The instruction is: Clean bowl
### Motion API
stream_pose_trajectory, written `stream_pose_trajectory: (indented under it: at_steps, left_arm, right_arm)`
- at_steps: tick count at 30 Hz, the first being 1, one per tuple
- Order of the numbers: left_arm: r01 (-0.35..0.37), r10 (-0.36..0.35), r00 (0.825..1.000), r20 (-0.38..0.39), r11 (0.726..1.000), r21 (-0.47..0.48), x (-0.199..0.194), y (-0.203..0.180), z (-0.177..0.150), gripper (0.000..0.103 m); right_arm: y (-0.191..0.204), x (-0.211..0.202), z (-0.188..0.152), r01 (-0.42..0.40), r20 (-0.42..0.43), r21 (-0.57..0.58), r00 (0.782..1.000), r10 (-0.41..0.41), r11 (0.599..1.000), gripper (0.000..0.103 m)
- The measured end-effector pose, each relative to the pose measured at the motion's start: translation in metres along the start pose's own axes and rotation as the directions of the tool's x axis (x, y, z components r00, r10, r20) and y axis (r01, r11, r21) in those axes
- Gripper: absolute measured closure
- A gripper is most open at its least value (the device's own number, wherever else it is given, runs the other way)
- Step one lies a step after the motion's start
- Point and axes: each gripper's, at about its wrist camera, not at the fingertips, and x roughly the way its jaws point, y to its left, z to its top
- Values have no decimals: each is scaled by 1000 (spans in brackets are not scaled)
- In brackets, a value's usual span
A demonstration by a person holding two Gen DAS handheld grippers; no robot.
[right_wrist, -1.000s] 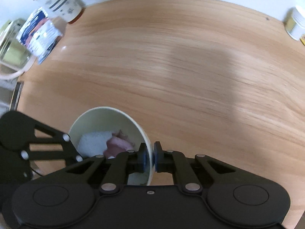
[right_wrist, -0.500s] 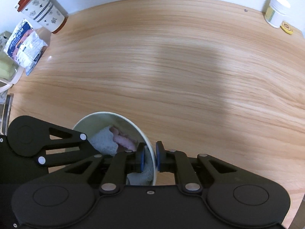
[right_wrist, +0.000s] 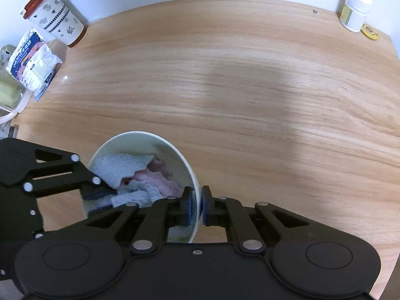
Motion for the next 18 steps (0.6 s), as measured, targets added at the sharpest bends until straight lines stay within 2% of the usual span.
stream_pose_trajectory:
  at_steps: [6,8,18]
  left_arm:
    - [-35,35,999,3,998,47,-22,-5,7,94]
    - [-37,37,999,-1,997,71,-18,-2,12,94]
    - [55,-47,997,-61,991,125,22,-8,9,95]
  right_arm:
    - [0,-2,-1,15,4,-5,1000,-15,1000,95]
    - [-1,-3,-1,19,4,-3,1000,-19,1000,95]
    - [-1,-1,2,7,-10,10,1000,-7,1000,95]
